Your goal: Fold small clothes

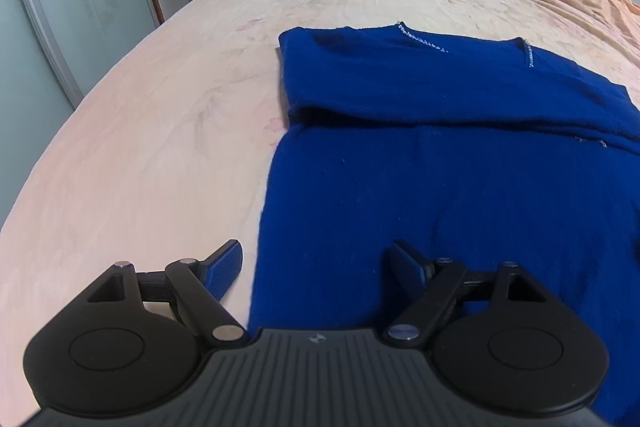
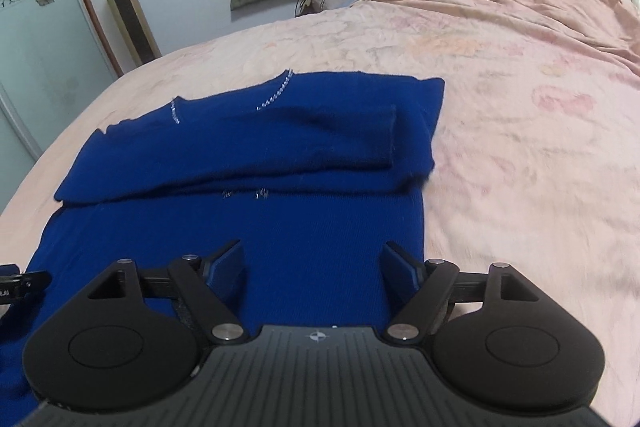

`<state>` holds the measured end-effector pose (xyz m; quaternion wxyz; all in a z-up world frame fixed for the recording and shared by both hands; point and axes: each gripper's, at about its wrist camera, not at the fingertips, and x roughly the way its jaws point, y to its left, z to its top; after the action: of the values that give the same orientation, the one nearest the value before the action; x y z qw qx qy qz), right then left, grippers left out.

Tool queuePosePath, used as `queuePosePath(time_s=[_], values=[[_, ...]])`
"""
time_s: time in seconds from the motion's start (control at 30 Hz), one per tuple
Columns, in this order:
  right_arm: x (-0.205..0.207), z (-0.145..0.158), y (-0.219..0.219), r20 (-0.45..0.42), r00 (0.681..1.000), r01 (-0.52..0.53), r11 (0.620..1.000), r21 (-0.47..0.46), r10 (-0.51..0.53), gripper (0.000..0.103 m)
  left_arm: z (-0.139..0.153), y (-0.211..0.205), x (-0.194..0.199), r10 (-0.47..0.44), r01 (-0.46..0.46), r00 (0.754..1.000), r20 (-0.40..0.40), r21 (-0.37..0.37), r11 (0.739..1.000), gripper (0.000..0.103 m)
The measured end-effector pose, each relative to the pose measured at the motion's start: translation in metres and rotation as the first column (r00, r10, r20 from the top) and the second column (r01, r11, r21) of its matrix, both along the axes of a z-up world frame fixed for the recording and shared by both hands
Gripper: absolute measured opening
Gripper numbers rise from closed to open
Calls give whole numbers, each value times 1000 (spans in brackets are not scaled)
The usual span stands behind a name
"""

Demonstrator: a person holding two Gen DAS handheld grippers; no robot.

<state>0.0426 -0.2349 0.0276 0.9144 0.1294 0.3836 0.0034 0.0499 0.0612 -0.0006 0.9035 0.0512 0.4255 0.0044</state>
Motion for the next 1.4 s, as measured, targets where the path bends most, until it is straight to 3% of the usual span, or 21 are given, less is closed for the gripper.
queuePosePath(time_s=[0.3,0.43,0.63,0.77,0.87,0.97,1.1,1.2,1.27,1.4], values=[[-31,5,19,3,997,-80,996,-43,80,86,-4,-7,-20,-22,22,1000,-4,-9,1000,81],[-45,8,11,13,998,-57,998,-35,58,86,0,-6,-32,-41,42,999,9,-11,999,82],[-68,8,-15,63,998,6,999,52,-9,88,2,7,-46,-40,40,999,20,-14,999,82],[-81,0,1,99,992,-91,979,184,74,88,1,18,-53,-16,16,1000,6,-49,999,82],[-85,-6,29,124,981,-172,964,202,149,88,3,20,-57,-8,8,1000,-1,-71,997,82],[-86,-4,51,139,970,-220,965,142,201,84,7,16,-60,-18,18,1000,8,-62,998,82],[-90,12,59,114,977,-174,982,-68,181,83,15,8,-67,-53,55,998,23,-50,997,82],[-97,22,41,78,986,-143,985,-94,151,84,21,4,-73,-75,77,996,42,-39,996,82],[-101,23,34,52,987,-144,982,-126,151,90,21,4,-74,-85,87,995,46,-42,995,82],[-102,7,33,0,987,-158,980,-119,159,91,13,8,-69,-73,73,997,9,-67,995,82]])
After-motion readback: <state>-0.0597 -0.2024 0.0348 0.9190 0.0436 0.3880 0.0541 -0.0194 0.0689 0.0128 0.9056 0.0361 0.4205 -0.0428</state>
